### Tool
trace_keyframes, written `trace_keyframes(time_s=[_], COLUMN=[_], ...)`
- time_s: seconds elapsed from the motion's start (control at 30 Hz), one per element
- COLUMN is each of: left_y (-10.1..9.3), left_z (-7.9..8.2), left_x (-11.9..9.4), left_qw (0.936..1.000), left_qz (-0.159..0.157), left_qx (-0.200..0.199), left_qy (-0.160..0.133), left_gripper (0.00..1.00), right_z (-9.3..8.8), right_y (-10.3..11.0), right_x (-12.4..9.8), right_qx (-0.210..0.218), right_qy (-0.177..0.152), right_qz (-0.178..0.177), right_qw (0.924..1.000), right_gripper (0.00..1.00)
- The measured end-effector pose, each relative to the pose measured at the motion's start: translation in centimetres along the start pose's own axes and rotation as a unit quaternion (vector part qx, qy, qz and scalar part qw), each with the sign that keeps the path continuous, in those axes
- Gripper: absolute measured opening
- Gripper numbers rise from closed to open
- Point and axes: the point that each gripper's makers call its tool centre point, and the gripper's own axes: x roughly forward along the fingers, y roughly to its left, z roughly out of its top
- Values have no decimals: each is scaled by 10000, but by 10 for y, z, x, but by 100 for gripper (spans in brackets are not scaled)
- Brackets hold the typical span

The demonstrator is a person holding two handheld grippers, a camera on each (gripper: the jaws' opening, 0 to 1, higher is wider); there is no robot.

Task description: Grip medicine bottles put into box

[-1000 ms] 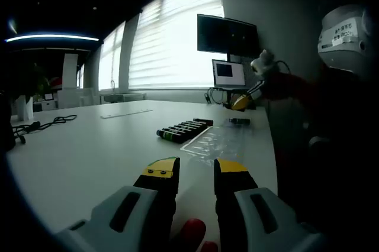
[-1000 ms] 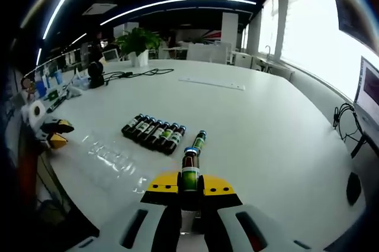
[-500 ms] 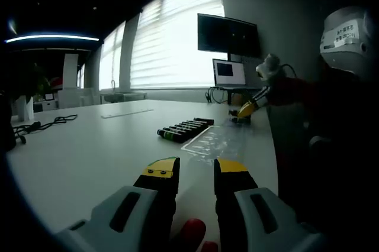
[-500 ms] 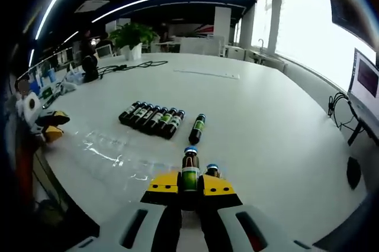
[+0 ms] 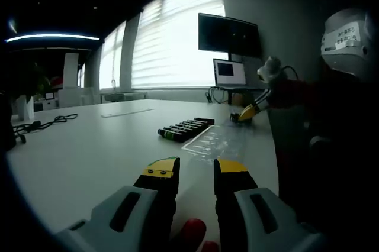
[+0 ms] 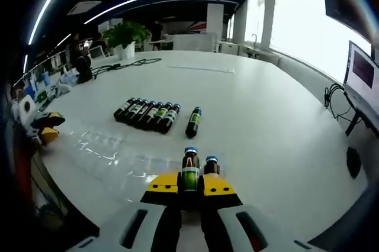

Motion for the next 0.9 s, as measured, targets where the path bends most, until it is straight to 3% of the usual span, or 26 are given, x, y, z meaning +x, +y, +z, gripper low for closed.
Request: trace_keyframes(time_s=[0.3, 0.7, 0.9], left_y=[0, -1, -1], left_z=[0, 1, 1], left_x=[0, 1, 1], left_qw=[10000, 10000, 10000], left_qz=[-9, -8, -8], left_qx=[8, 8, 11], left_qy=[-4, 0, 3], left_gripper=[17, 17, 17], right_z=[-1, 12, 3], right_y=[0, 0, 1], right_x=[2, -6, -10], right_qx=[-390, -396, -353], right_qy=[-1, -176, -12], right_qz=[-187, -35, 244], right_qw=[9991, 9991, 9991], right_gripper=[8, 8, 6])
